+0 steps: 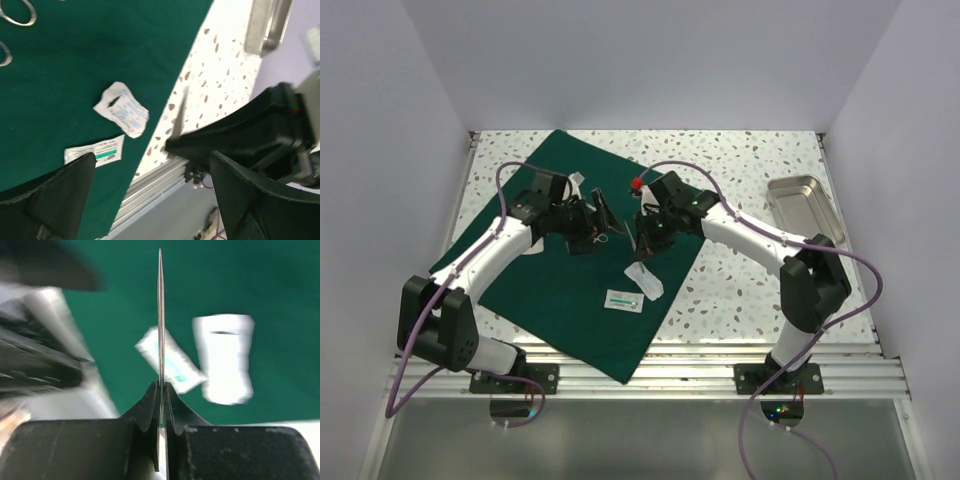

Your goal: Prepare the surgical pack

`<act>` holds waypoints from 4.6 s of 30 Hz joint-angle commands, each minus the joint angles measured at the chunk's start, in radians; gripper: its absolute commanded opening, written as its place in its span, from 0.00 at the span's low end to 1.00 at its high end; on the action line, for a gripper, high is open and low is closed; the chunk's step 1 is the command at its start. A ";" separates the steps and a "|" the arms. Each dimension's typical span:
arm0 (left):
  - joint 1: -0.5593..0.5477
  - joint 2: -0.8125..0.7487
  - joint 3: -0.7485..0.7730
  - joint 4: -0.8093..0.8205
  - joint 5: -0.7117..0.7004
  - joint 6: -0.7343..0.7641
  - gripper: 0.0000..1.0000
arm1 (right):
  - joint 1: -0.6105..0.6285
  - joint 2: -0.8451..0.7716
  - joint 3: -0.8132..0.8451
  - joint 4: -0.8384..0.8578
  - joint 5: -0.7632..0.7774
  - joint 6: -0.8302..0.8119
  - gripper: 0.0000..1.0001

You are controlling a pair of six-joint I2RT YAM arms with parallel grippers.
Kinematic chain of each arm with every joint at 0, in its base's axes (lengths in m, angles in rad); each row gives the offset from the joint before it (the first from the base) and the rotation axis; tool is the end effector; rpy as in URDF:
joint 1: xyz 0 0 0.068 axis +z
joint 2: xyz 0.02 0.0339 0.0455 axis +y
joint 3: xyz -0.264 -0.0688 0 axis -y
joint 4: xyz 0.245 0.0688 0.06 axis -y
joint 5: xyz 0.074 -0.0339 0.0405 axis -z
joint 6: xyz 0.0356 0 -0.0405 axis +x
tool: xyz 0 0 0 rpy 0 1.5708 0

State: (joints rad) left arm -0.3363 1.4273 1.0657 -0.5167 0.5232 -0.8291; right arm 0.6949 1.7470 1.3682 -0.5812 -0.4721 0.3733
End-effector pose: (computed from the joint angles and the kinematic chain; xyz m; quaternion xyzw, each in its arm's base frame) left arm 0.2769 -0.1156 0.2635 -0.1365 0.9026 -0.3835 0.1399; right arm 0.2790 0.2537 0.2520 -0.2179 0.9041 0.3408 0.1381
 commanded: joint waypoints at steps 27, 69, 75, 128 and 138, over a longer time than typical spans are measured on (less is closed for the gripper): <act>0.082 -0.240 -0.308 0.138 -0.135 0.231 0.97 | -0.741 0.393 0.253 0.044 1.141 -0.697 0.00; 0.083 0.143 0.092 -0.216 -0.457 0.072 0.80 | -0.376 -0.240 0.061 -0.329 0.543 -0.028 0.34; 0.080 0.309 0.215 -0.255 -0.520 -0.072 0.79 | -0.327 -0.435 -0.177 -0.263 0.449 -0.046 0.29; 0.036 0.598 0.743 -0.462 -0.671 -0.082 0.00 | -0.327 -0.393 -0.189 -0.198 0.147 -0.189 0.43; 0.022 0.159 0.315 -0.097 -0.270 0.081 0.00 | -0.215 -0.228 -0.115 0.145 -0.305 0.039 0.48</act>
State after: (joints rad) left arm -0.3023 1.6554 1.4734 -0.7685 0.0765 -0.8040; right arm 0.4240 1.4853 1.1995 -0.6182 -0.5846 0.2844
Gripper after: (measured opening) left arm 0.026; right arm 0.474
